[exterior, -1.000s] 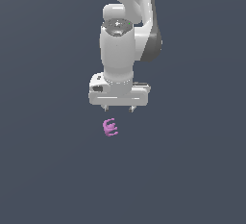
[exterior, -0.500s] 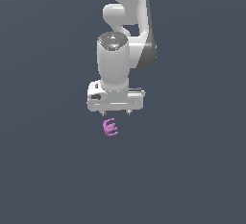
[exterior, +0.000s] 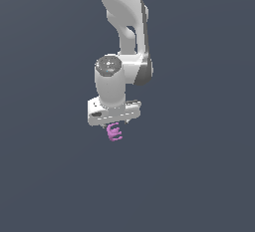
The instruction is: Pick up the object and move it to a goal position.
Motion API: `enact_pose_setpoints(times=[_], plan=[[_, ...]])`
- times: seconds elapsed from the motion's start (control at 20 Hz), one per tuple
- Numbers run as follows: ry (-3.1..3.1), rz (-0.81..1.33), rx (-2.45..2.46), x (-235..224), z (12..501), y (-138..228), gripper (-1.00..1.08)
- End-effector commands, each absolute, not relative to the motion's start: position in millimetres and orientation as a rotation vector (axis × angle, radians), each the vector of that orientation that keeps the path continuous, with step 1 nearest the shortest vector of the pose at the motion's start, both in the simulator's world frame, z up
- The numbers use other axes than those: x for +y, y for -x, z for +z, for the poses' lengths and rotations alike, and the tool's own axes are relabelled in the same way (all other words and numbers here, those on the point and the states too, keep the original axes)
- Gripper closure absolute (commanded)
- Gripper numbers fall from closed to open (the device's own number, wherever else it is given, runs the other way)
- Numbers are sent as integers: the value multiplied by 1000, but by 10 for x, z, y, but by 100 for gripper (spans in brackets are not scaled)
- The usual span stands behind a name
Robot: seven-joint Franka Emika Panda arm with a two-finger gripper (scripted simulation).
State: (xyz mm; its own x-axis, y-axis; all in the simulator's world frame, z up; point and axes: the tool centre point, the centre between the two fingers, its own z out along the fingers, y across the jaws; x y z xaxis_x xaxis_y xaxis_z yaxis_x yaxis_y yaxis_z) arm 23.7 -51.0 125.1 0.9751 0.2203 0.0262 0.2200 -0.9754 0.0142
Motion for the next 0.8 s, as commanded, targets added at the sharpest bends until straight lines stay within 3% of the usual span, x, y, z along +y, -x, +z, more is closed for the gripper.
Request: enact_pose_setpoints(times=[0.0, 0.75], plan=[[-3107, 28, 405, -557, 1130, -221, -92], [-3101, 0, 502, -644, 872, -179, -92]])
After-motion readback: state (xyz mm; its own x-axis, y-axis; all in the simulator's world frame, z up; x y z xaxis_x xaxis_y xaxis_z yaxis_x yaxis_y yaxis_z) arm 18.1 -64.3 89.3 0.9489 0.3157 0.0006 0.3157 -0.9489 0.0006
